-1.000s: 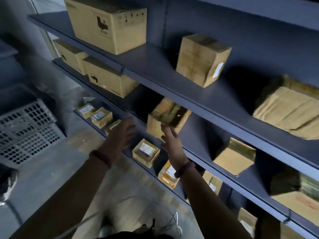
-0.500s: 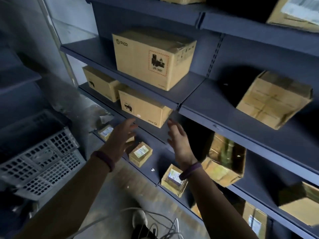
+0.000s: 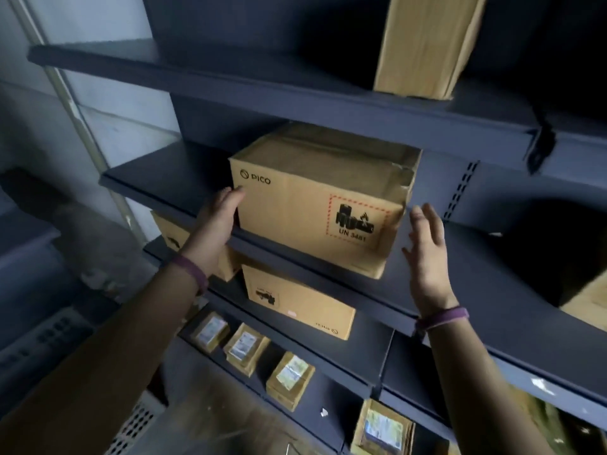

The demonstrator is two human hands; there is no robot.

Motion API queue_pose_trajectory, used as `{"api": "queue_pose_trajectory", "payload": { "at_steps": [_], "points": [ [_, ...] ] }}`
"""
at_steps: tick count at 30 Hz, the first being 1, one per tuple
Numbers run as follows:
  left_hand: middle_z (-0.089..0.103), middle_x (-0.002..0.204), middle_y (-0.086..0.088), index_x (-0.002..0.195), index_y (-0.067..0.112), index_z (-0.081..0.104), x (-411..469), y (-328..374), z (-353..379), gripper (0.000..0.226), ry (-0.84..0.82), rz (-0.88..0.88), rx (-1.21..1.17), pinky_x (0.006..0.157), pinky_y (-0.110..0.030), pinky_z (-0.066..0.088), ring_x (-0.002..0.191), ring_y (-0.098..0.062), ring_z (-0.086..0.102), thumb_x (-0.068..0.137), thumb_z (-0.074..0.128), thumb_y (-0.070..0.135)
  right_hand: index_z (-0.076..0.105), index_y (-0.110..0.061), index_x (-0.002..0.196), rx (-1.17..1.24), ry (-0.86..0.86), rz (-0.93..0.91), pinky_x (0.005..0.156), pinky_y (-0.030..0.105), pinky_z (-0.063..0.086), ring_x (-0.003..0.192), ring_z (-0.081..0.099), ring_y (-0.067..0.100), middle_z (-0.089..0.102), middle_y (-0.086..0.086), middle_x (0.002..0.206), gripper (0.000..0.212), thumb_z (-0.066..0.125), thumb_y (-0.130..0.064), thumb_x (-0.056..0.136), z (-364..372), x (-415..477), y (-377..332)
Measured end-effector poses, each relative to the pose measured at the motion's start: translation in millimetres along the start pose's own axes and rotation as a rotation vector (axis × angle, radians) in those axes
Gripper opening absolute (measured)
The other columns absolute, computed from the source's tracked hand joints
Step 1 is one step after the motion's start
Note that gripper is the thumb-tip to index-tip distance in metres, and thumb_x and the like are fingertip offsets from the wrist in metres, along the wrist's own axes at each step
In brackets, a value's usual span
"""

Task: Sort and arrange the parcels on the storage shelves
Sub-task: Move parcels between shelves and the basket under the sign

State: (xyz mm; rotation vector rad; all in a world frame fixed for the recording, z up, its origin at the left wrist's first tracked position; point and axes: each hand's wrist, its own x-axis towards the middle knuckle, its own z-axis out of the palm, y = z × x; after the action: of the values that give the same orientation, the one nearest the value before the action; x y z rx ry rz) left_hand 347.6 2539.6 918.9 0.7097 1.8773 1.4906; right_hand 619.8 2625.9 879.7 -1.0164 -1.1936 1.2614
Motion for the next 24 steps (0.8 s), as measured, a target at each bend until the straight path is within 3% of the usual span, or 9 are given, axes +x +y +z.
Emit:
{"api": "queue_pose_trajectory", "payload": {
  "at_steps": [4,7,10,13,15,18,21,24],
  "points": [
    [0.044,0.137,0.012,0.141,0.041,0.037,51,15,-7,0.097,0.013,0.023,0.008,0.103,-0.042,0.037,0.124,-0.016,0.043,0.056,0.050,0.086,0.035,-0.031,0.147,0.061,-0.001,0.058,0.116,0.046,0.030,0.140,0.038,0.014,0.036,-0.009,0.154,0.085,0.057,-0.072,0.075,17,19,-5],
    [0.047,0.138,0.014,0.141,0.040,0.038,82,23,-5,0.111,-0.074,-0.013,0.007,0.098,-0.042,0.035,0.125,-0.015,0.043,0.045,0.049,0.096,0.050,-0.033,0.139,0.026,-0.080,0.076,0.106,0.044,0.041,0.129,0.052,0.012,0.056,-0.010,0.140,0.077,0.048,-0.076,0.075,25,30,-9],
    [0.065,0.110,0.008,0.117,0.037,0.058,101,32,0,0.079,-0.173,-0.069,-0.032,0.083,-0.039,0.039,0.105,-0.017,0.056,0.058,0.050,0.089,0.056,-0.036,0.133,0.013,-0.086,0.115,0.092,0.043,0.049,0.118,0.060,0.017,0.065,-0.003,0.130,0.065,0.044,-0.076,0.083,29,42,-17],
    [0.067,0.105,-0.001,0.117,0.030,0.060,105,32,2,0.061,-0.241,-0.075,-0.028,0.073,-0.034,0.044,0.099,-0.020,0.060,0.074,0.056,0.072,0.061,-0.033,0.128,0.043,-0.116,0.135,0.101,0.050,0.046,0.116,0.063,0.027,0.068,0.004,0.125,0.047,0.046,-0.060,0.092,31,47,-25],
    [0.066,0.110,-0.003,0.123,0.027,0.058,103,26,-3,0.062,-0.263,-0.051,-0.021,0.082,-0.039,0.045,0.100,-0.021,0.059,0.077,0.057,0.068,0.062,-0.027,0.128,0.022,-0.095,0.151,0.100,0.052,0.044,0.108,0.064,0.031,0.069,0.011,0.121,0.042,0.051,-0.048,0.094,29,41,-27],
    [0.064,0.114,-0.005,0.128,0.026,0.055,91,20,-19,0.064,-0.304,-0.025,-0.006,0.100,-0.048,0.040,0.109,-0.025,0.056,0.079,0.057,0.067,0.065,-0.027,0.125,0.026,-0.064,0.145,0.094,0.050,0.045,0.100,0.064,0.030,0.070,0.012,0.119,0.042,0.056,-0.046,0.089,29,12,-29],
    [0.065,0.111,-0.004,0.122,0.025,0.059,73,8,-46,0.054,-0.349,-0.024,-0.015,0.100,-0.048,0.040,0.108,-0.025,0.057,0.081,0.061,0.059,0.066,-0.029,0.123,0.025,-0.026,0.092,0.089,0.046,0.045,0.103,0.064,0.028,0.070,0.008,0.119,0.043,0.057,-0.045,0.084,33,-37,-30],
    [0.067,0.115,-0.004,0.117,0.025,0.060,53,-7,-84,0.046,-0.447,-0.011,-0.052,0.087,-0.040,0.045,0.101,-0.019,0.060,0.076,0.070,0.043,0.065,-0.023,0.123,0.082,-0.017,0.012,0.085,0.039,0.050,0.104,0.066,0.023,0.070,0.007,0.121,0.042,0.058,-0.031,0.083,34,-89,-26]
  ]
}}
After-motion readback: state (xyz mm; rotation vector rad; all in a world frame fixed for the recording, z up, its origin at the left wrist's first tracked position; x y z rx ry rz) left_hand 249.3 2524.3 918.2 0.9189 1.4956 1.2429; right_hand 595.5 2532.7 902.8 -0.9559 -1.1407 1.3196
